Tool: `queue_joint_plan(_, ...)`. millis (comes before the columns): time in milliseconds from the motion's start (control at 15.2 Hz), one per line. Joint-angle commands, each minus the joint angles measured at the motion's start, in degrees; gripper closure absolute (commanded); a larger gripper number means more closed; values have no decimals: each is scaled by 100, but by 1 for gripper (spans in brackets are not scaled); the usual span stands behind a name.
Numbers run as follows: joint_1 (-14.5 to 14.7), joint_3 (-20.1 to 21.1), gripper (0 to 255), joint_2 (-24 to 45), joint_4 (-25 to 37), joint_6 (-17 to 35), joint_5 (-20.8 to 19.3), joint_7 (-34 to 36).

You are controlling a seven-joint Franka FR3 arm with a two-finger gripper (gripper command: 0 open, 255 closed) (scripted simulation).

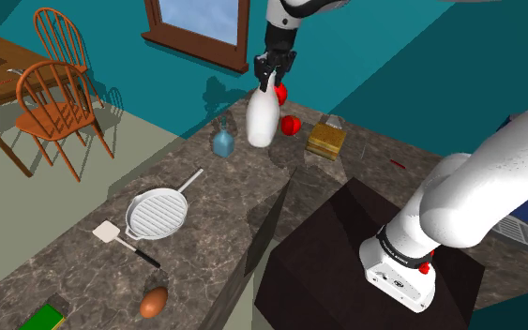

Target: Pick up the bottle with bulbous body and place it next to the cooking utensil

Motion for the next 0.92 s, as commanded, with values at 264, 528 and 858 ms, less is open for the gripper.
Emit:
queue_joint_plan(264, 355, 484, 255, 210, 210, -7, 8, 841)
queue_joint_plan(528, 592, 795, 255, 432, 467, -51, -17, 1398)
queue_joint_plan(858, 895, 1160, 255, 833, 941, -144, -106, 2092)
